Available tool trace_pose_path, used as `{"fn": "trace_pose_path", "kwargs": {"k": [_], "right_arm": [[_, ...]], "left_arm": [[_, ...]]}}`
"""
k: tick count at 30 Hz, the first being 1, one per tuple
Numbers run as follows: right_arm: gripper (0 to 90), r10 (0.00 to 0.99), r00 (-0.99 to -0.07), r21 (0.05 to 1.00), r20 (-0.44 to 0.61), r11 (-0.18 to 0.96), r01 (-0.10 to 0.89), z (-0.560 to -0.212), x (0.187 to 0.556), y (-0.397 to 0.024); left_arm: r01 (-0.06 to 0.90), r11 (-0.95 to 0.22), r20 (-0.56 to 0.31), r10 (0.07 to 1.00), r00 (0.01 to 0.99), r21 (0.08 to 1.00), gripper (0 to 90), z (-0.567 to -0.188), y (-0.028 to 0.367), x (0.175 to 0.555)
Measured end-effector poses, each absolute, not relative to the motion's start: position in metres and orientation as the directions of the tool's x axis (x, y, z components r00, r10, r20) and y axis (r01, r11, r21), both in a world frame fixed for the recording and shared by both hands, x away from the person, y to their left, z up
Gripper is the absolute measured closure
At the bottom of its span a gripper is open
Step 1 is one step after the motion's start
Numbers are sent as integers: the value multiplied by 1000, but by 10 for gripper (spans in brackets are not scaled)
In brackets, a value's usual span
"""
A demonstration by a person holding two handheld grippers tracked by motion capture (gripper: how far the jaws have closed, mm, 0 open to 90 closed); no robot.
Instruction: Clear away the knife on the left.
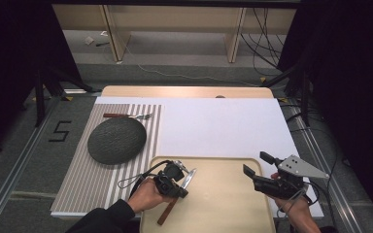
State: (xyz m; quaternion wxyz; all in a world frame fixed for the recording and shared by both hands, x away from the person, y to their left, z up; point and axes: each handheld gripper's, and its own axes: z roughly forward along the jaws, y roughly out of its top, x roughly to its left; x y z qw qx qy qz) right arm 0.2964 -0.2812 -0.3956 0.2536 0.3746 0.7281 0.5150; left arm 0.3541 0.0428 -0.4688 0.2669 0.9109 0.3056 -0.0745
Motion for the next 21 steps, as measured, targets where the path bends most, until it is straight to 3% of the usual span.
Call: {"fn": "trace_pose_path", "kwargs": {"k": [21], "right_arm": [[273,808,-589,940,20,186,288,-396,296,-281]], "left_arm": [[607,-677,-312,521,795,417,897,-468,56,355]]}}
